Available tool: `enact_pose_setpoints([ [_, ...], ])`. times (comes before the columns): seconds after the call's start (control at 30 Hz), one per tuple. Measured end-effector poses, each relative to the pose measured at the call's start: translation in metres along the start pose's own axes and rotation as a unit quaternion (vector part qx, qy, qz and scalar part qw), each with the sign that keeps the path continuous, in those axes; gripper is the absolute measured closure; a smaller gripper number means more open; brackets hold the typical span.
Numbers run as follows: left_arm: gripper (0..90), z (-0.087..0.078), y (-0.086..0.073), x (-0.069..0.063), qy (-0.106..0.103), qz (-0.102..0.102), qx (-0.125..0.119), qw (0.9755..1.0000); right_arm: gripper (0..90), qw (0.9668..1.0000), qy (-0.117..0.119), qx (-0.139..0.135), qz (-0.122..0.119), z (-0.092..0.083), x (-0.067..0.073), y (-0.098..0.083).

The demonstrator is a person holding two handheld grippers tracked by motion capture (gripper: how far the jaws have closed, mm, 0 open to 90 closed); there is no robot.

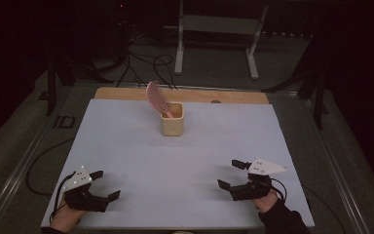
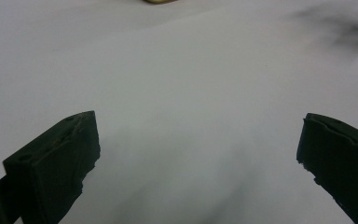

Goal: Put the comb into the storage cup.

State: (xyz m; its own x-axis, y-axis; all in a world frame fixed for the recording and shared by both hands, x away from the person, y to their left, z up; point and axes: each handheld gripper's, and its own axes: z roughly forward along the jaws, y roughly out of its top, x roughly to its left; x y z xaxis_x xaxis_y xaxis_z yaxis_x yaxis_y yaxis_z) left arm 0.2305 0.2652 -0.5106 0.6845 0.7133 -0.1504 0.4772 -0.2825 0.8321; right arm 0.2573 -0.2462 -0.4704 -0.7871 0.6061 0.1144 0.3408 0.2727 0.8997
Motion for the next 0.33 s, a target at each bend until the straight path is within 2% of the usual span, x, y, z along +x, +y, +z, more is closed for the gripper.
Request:
enact_pose_setpoints([
  [0.33,0.0,0.0007,-0.0002,-0.0005,-0.005,-0.002,-0.002,1.0,9.6,1.0,0.0,0.004,0.0,0.0012,-0.001,-0.0007],
])
